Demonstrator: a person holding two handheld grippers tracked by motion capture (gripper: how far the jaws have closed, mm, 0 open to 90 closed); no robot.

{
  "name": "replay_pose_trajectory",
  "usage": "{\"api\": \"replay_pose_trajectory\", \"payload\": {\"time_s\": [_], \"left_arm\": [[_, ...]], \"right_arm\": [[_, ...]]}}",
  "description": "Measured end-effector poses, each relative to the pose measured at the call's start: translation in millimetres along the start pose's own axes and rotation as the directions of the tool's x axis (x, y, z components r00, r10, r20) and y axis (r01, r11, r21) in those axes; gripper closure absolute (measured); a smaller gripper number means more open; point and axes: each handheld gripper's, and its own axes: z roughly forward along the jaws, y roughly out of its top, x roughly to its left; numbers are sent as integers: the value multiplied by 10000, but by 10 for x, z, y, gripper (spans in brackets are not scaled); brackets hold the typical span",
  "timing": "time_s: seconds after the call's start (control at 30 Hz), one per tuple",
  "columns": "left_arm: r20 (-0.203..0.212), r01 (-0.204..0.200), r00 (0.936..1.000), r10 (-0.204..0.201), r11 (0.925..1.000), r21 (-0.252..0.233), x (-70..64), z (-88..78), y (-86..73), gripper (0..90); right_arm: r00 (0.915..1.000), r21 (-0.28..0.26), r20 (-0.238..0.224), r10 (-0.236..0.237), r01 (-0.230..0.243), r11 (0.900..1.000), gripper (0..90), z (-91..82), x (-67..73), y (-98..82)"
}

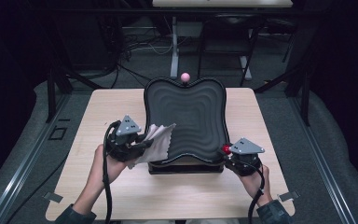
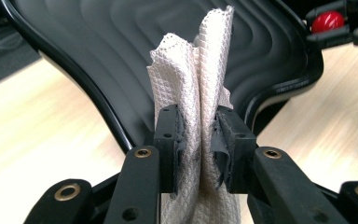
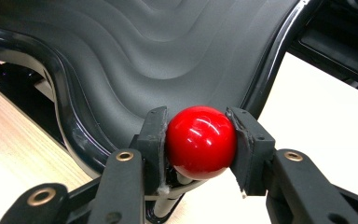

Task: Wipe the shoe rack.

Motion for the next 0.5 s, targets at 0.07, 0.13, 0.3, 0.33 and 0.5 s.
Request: {"api": "replay_pose_trajectory", "payload": {"time_s": [0.07, 0.13, 0.3, 0.33, 0.5], "left_arm": [[-189, -31, 9998, 34, 9999, 154, -8, 68, -69, 718], [-347, -45, 9994, 53, 9997, 234, 4, 121, -113, 714], [-604, -33, 9982, 47, 9997, 240, 36, 201, -173, 706], [-651, -12, 9979, 27, 9997, 236, 39, 212, -184, 707], [-822, -66, 9966, 74, 9999, 97, 55, 250, -230, 718]], "right_arm": [[10000, 1, -3, -29, 29, 10000, 602, 1, 0, 1], [10000, 13, 6, -60, 60, 10000, 602, 1, -1, 1], [10000, 17, 14, -92, 92, 10000, 602, 1, 0, 3], [9999, 18, 14, -99, 99, 9999, 602, 2, 0, 3], [9999, 21, 8, -108, 108, 9999, 602, 5, -2, 5]]}}
